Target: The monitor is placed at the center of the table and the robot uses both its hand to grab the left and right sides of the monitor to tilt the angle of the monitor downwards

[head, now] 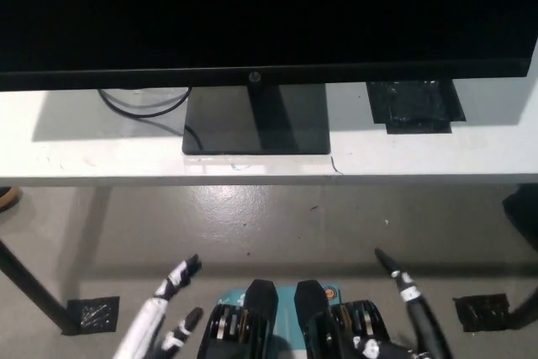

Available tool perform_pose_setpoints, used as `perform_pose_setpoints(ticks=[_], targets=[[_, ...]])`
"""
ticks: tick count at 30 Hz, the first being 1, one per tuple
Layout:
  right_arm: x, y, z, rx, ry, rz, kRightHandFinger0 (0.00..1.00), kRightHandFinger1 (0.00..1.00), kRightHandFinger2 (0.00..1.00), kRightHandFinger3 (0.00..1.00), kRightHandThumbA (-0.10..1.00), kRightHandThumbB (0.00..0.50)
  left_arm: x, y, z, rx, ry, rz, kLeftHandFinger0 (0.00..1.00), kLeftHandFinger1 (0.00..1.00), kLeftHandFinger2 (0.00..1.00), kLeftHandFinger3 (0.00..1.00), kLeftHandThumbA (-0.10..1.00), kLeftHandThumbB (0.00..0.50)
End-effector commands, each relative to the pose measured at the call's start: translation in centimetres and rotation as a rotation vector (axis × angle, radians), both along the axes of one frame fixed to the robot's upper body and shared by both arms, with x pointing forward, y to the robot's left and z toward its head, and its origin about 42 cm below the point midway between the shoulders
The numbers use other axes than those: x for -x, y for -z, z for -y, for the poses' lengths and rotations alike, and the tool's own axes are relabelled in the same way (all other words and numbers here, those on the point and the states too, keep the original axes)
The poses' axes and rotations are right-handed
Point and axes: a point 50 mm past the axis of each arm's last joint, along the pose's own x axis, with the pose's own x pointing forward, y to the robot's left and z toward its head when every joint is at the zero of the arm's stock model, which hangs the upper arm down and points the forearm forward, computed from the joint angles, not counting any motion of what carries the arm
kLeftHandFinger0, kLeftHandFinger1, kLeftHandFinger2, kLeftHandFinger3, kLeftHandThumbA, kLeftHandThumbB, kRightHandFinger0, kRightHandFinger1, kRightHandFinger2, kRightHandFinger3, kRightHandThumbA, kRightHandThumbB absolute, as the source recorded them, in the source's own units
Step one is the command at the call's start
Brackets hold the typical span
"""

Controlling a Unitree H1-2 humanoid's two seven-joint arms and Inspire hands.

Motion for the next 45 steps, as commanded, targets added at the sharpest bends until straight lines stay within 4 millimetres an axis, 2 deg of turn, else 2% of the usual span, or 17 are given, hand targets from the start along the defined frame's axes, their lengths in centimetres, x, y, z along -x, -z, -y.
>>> perform_pose_setpoints(ticks=[1, 4, 6, 9, 11, 14, 15, 17, 19, 22, 23, 26, 29, 32, 36, 41, 45], targets=[[0.0, -12.3, 5.9, -0.045, 0.154, 0.542, 1.0, 1.0, 1.0, 1.0, 0.97, 0.472, 0.6, -13.2, -4.5, 0.008, -0.025, 0.509, 1.0, 1.0, 1.0, 1.0, 0.94, 0.353], [0.1, -12.6, 6.0, -0.046, 0.156, 0.551, 1.0, 1.0, 1.0, 1.0, 0.98, 0.474, 0.8, -13.5, -4.6, 0.009, -0.028, 0.518, 1.0, 1.0, 1.0, 1.0, 0.94, 0.355], [0.3, -16.4, 8.4, -0.004, 0.158, 0.678, 1.0, 1.0, 1.0, 1.0, 0.99, 0.427, 1.4, -17.7, -6.8, -0.029, -0.124, 0.702, 1.0, 1.0, 1.0, 1.0, 1.0, 0.387], [0.3, -16.5, 8.4, -0.004, 0.158, 0.679, 1.0, 1.0, 1.0, 1.0, 0.99, 0.427, 1.4, -17.8, -6.8, -0.029, -0.126, 0.703, 1.0, 1.0, 1.0, 1.0, 1.0, 0.388], [0.3, -19.3, 10.8, 0.018, 0.166, 0.747, 1.0, 1.0, 1.0, 1.0, 1.0, 0.493, 1.7, -21.0, -10.2, -0.091, -0.203, 0.793, 1.0, 1.0, 1.0, 1.0, 1.0, 0.431], [0.3, -19.6, 11.0, 0.02, 0.17, 0.752, 1.0, 1.0, 1.0, 1.0, 1.0, 0.495, 1.7, -21.2, -10.5, -0.1, -0.206, 0.795, 1.0, 1.0, 1.0, 1.0, 1.0, 0.436], [-0.1, -21.1, 12.1, 0.047, 0.192, 0.779, 1.0, 1.0, 1.0, 1.0, 1.0, 0.5, 1.0, -22.4, -12.5, -0.111, -0.226, 0.817, 1.0, 1.0, 1.0, 1.0, 1.0, 0.447], [-0.1, -21.1, 12.2, 0.046, 0.193, 0.779, 1.0, 1.0, 1.0, 1.0, 1.0, 0.5, 1.0, -22.4, -12.6, -0.11, -0.226, 0.818, 1.0, 1.0, 1.0, 1.0, 1.0, 0.449], [-0.7, -22.7, 13.5, 0.052, 0.206, 0.8, 1.0, 1.0, 1.0, 1.0, 1.0, 0.5, 0.7, -23.9, -14.9, -0.099, -0.236, 0.824, 1.0, 1.0, 1.0, 1.0, 0.97, 0.452], [-0.7, -22.8, 13.5, 0.051, 0.206, 0.799, 1.0, 1.0, 1.0, 1.0, 1.0, 0.5, 0.7, -23.9, -15.0, -0.093, -0.234, 0.825, 1.0, 1.0, 1.0, 1.0, 0.96, 0.453], [-2.3, -23.7, 14.6, 0.043, 0.217, 0.79, 1.0, 1.0, 1.0, 1.0, 1.0, 0.498, 0.1, -25.0, -17.2, -0.12, -0.288, 0.79, 1.0, 1.0, 1.0, 1.0, 0.95, 0.498], [-5.0, -24.7, 16.1, 0.055, 0.23, 0.763, 1.0, 1.0, 1.0, 1.0, 1.0, 0.457, -1.2, -26.4, -20.0, -0.151, -0.331, 0.746, 1.0, 1.0, 1.0, 1.0, 0.91, 0.5], [-7.3, -25.3, 17.0, 0.047, 0.212, 0.708, 1.0, 1.0, 1.0, 1.0, 1.0, 0.435, -2.5, -27.3, -21.5, -0.164, -0.386, 0.677, 1.0, 1.0, 1.0, 1.0, 0.98, 0.5], [-9.0, -25.9, 17.2, 0.076, 0.197, 0.692, 1.0, 1.0, 1.0, 1.0, 1.0, 0.422, -3.5, -27.9, -22.3, -0.16, -0.404, 0.655, 1.0, 1.0, 1.0, 1.0, 1.0, 0.48], [-11.5, -26.5, 17.5, 0.091, 0.159, 0.623, 1.0, 1.0, 1.0, 1.0, 1.0, 0.469, -4.8, -28.6, -23.3, -0.209, -0.444, 0.611, 1.0, 1.0, 1.0, 1.0, 1.0, 0.5], [-15.1, -27.6, 18.1, 0.013, 0.043, 0.501, 1.0, 1.0, 1.0, 1.0, 1.0, 0.437, -6.8, -29.6, -24.4, -0.247, -0.455, 0.527, 1.0, 1.0, 1.0, 1.0, 1.0, 0.485], [-18.0, -28.6, 18.7, -0.046, -0.037, 0.399, 1.0, 1.0, 1.0, 1.0, 0.96, 0.406, -8.5, -30.2, -25.0, -0.296, -0.451, 0.467, 1.0, 1.0, 1.0, 1.0, 1.0, 0.432]])
